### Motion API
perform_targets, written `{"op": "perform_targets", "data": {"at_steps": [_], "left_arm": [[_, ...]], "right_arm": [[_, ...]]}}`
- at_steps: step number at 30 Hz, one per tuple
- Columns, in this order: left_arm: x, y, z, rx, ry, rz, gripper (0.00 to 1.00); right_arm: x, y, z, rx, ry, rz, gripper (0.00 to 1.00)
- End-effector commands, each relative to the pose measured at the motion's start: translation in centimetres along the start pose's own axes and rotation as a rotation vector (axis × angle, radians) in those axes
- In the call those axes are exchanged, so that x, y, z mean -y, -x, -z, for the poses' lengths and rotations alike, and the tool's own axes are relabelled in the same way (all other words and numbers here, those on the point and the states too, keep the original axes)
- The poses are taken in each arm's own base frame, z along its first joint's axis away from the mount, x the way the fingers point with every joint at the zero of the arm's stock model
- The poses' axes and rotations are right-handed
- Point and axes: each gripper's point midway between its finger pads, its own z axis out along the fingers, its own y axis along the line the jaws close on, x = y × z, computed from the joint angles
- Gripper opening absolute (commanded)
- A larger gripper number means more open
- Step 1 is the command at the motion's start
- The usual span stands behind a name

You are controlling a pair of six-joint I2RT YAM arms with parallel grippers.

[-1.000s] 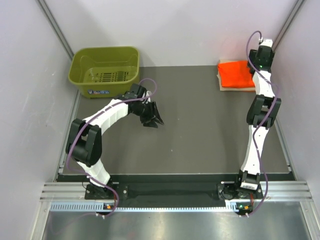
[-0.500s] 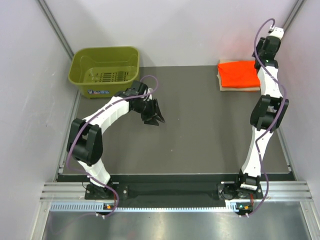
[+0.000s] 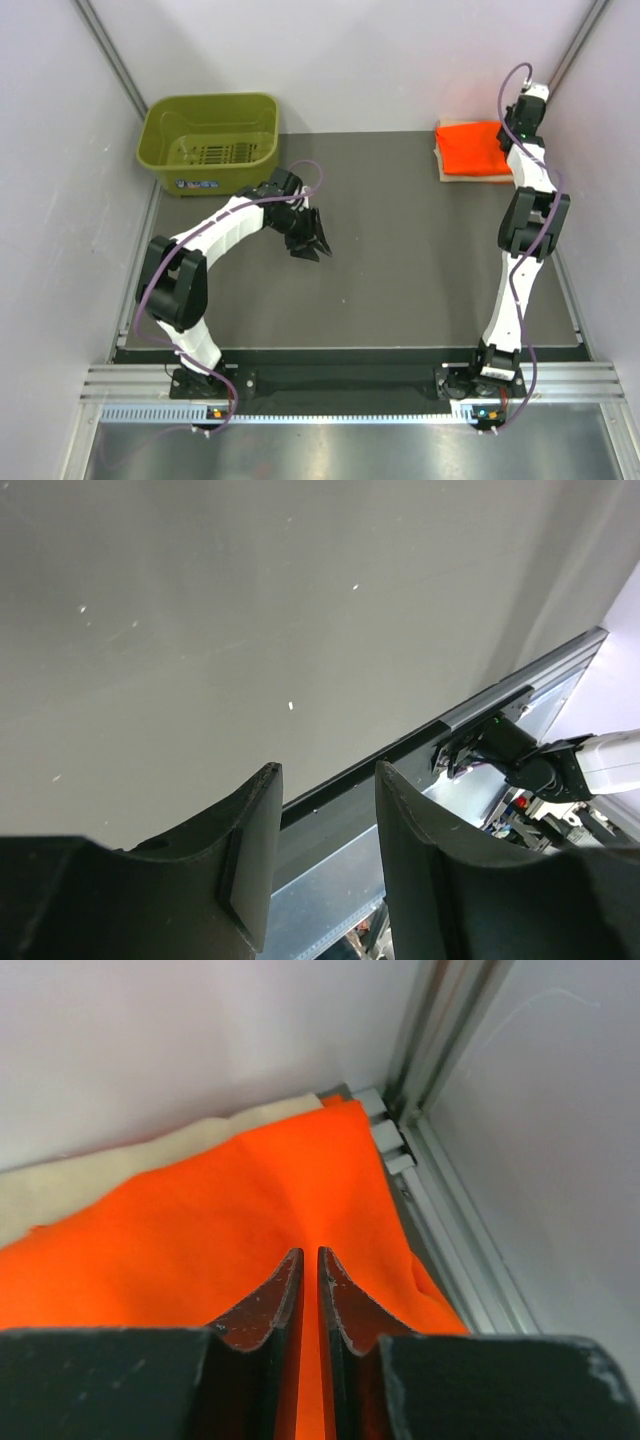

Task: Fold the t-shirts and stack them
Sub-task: Neatly place the folded tshirt to the corner

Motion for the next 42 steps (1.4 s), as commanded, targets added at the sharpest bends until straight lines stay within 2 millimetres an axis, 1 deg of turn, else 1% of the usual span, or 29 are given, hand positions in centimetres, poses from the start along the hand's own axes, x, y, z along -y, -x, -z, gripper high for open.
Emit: {"op": "perform_targets", "data": {"at_steps": [1,3,4,6,8,9,11,12,14,15,16,20,24,25,26,27,28,29,31,33,34,36,37,39,40,41,42], "left_arm": [[0.5,-0.2,1.3,0.027,0.001,-0.022,0.47],[0.6,0.1,1.3,0.025,0.01,-0.028,0.47],[0.6,0.2,1.3,0.023,0.01,-0.028,0.47],[0.8,0.3,1.2,0.018,0.005,-0.031,0.47],[1.0,0.6,0.9,0.013,0.004,-0.03,0.47],[1.3,0.7,1.0,0.016,-0.001,-0.037,0.47],[1.3,0.8,0.7,0.008,0.003,-0.034,0.47],[1.5,0.9,0.8,0.008,0.001,-0.04,0.47],[1.6,0.9,0.6,0.004,0.006,-0.038,0.47],[1.6,0.9,0.6,0.004,0.005,-0.038,0.47],[1.7,0.9,0.6,0.001,0.002,-0.037,0.47],[2.2,1.0,0.4,0.005,-0.013,-0.038,0.47],[2.5,0.9,0.1,0.005,-0.032,-0.04,0.47],[2.6,0.8,0.1,0.008,-0.037,-0.045,0.47],[2.6,0.7,0.1,0.008,-0.041,-0.039,0.47],[2.4,0.4,-0.1,0.003,-0.042,-0.034,0.47],[2.6,0.5,0.1,0.015,-0.053,-0.041,0.47],[2.7,0.4,0.1,0.016,-0.058,-0.038,0.47],[2.6,0.2,0.4,0.024,-0.063,-0.041,0.47],[2.5,-0.1,0.5,0.027,-0.063,-0.044,0.47],[2.6,-0.2,0.8,0.036,-0.066,-0.048,0.47],[2.6,-0.3,1.2,0.051,-0.073,-0.056,0.47],[2.6,-0.3,1.2,0.055,-0.075,-0.058,0.47],[2.6,-0.4,1.4,0.064,-0.081,-0.069,0.47],[2.8,-0.4,1.6,0.068,-0.086,-0.075,0.47],[2.8,-0.3,1.6,0.072,-0.089,-0.081,0.47],[3.0,-0.2,1.7,0.081,-0.095,-0.087,0.47]], "right_arm": [[2.4,2.2,-0.3,0.06,-0.104,0.071,0.1],[3.4,1.6,-0.6,0.057,-0.138,0.075,0.1],[3.5,1.3,-0.7,0.051,-0.142,0.076,0.1],[4.1,1.2,-0.8,0.05,-0.165,0.075,0.1],[4.2,0.9,-1.0,0.052,-0.174,0.073,0.1],[4.5,0.8,-1.1,0.051,-0.19,0.073,0.1],[5.0,0.5,-1.2,0.045,-0.209,0.109,0.1],[5.5,0.7,-1.1,0.046,-0.241,0.112,0.1],[6.1,0.7,-1.1,0.044,-0.249,0.109,0.11],[6.0,0.7,-1.1,0.042,-0.246,0.11,0.11],[6.0,1.2,-0.7,0.049,-0.247,0.111,0.11],[6.6,2.1,0.2,0.051,-0.284,0.107,0.12],[7.1,1.4,0.6,0.01,-0.299,0.137,0.12],[7.1,1.5,1.0,0.007,-0.298,0.14,0.12],[7.3,0.7,1.0,-0.011,-0.302,0.145,0.12],[7.5,0.7,1.3,-0.012,-0.314,0.145,0.12],[7.6,1.1,1.7,-0.009,-0.321,0.145,0.12],[7.8,0.7,1.9,-0.028,-0.33,0.15,0.12],[8.5,1.5,2.6,-0.023,-0.375,0.14,0.13],[9.5,1.7,3.6,-0.047,-0.44,0.123,0.14],[9.6,2.3,4.2,-0.038,-0.449,0.113,0.15],[9.6,2.5,4.9,-0.036,-0.46,0.077,0.16],[9.3,3.4,5.7,-0.021,-0.456,0.062,0.16],[8.0,4.3,6.2,-0.008,-0.416,0.026,0.18],[7.3,5.7,7.0,0.018,-0.391,0.004,0.2],[6.1,5.8,7.1,0.022,-0.352,-0.02,0.22],[5.0,7.0,7.8,0.043,-0.304,-0.039,0.24]]}}
